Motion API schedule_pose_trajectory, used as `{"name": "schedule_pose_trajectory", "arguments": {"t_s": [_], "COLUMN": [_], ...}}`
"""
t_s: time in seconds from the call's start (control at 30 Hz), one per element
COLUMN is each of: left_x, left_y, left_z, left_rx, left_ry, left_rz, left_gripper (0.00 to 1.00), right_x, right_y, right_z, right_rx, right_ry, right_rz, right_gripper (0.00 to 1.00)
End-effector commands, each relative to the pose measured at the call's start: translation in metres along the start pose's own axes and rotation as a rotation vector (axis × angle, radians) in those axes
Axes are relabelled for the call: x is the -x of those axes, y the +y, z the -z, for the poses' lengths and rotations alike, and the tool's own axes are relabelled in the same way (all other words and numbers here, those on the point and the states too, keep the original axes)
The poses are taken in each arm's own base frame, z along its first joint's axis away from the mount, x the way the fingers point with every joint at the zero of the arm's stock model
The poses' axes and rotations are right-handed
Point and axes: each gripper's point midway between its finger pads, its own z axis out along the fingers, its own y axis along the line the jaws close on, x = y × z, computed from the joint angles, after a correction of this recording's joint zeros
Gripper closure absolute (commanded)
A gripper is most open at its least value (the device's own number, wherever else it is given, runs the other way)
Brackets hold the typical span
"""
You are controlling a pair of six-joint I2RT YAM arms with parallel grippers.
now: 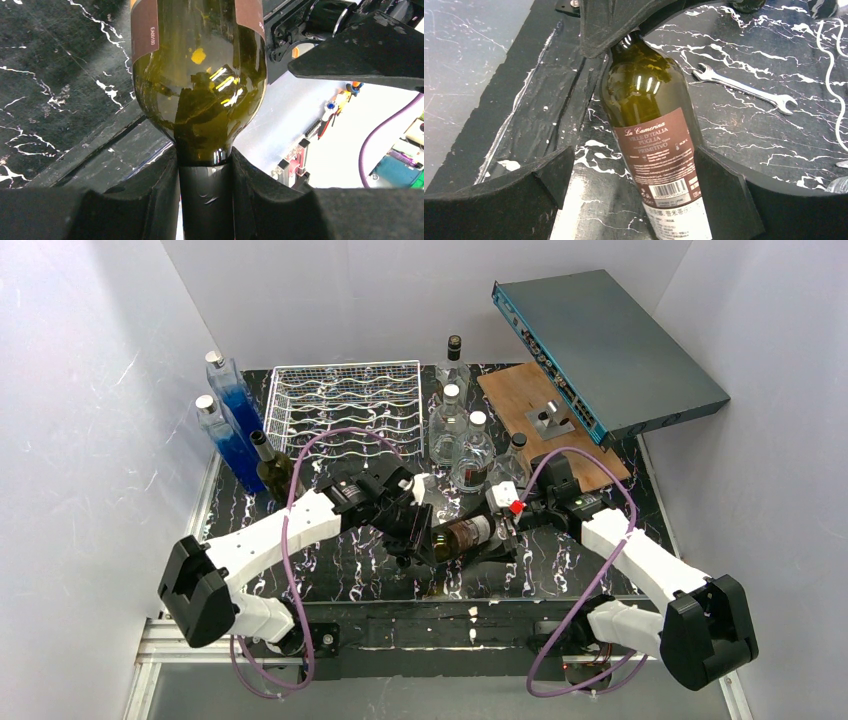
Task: Take the wine bottle off the wine rack
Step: Place the wine bottle at the center of the board.
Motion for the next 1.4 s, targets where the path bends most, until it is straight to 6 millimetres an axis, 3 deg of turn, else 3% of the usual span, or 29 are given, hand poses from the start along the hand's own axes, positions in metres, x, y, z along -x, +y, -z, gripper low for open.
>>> {"name": "schedule_pose_trajectory", "arguments": {"t_s": [0.0, 0.5, 0.83, 1.37], "left_x": [0.009, 0.013, 0.014, 0.018], "left_y": [-0.039, -0.061, -0.063, -0.065], "left_z": [0.015, 0.007, 0.005, 0.002], "left_rx": [-0.127, -0.198, -0.205, -0.205], "left_ry": [-0.017, 0.068, 0.083, 0.099], "left_rz": [-0.079, -0.075, -0.07, -0.07], "left_gripper": [1.0, 1.0, 1.0, 1.0], "right_x": [0.004, -0.018, -0.029, -0.031], "right_y": [-0.007, -0.003, 0.002, 0.004], "right_z": [0.0, -0.008, -0.013, -0.013], "right_rx": [-0.02, -0.008, 0.019, 0.027], "right_ry": [0.015, 0.081, 0.118, 0.126], "right_rz": [0.084, 0.137, 0.155, 0.169], "right_gripper": [0.02, 0.02, 0.02, 0.01]}}
